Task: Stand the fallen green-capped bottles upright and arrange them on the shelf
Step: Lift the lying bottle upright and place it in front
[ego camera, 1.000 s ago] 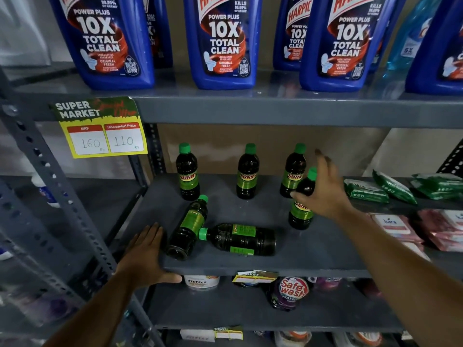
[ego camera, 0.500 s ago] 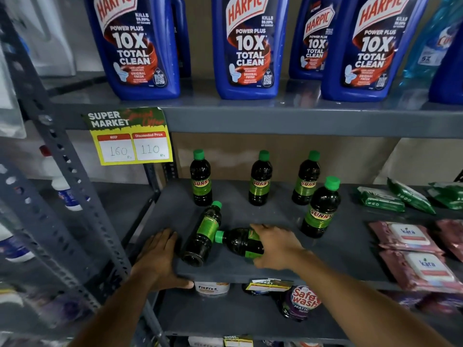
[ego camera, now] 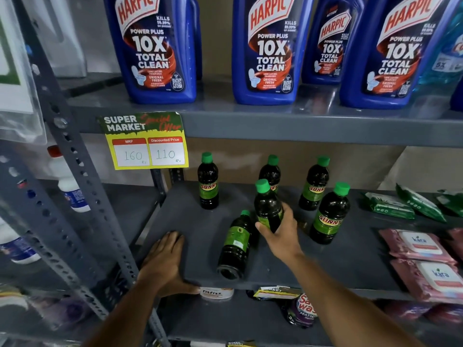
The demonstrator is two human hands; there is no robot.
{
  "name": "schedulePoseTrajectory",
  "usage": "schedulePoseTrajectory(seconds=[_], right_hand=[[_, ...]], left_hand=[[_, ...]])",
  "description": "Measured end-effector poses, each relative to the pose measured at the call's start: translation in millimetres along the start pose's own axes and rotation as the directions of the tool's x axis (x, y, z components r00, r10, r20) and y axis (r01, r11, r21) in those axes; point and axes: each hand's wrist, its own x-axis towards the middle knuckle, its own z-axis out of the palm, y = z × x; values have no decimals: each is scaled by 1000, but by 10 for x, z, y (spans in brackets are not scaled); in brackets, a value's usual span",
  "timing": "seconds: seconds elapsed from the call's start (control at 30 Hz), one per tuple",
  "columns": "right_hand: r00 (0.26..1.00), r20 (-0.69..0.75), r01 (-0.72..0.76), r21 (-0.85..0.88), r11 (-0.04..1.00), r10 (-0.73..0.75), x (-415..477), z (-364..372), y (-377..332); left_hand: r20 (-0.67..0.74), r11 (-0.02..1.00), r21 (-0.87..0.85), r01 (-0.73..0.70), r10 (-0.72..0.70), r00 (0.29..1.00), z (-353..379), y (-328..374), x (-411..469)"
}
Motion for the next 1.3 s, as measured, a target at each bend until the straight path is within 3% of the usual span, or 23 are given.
schedulePoseTrajectory(seconds=[0.13,0.27,0.43,0.63,0.87,1.3], right_hand=[[998,7,68,58,996,-68,31,11,26],[998,1,70,-19,997,-70,41,21,69],[993,-115,18,-114,993,-31,20,33,59],[997,-60,-53,-13,999,52,67,38,94],[991,-10,-132,-27,991,132,124,39,111],[989,-92,-121,-74,990,114,72,39,91]], left_hand=[[15,1000,-2,3,-3,1000,-14,-1,15],[-13,1000,5,-12,12,1000,-4,-8,16],[-7,1000,-2,-5,5,1000,16,-16,26],[20,1000,2,9,-9,1000,-14,7,24],[32,1000,-7,3,-3,999,-19,1,7],[21,1000,-5,5,-5,1000,-30,10,6]])
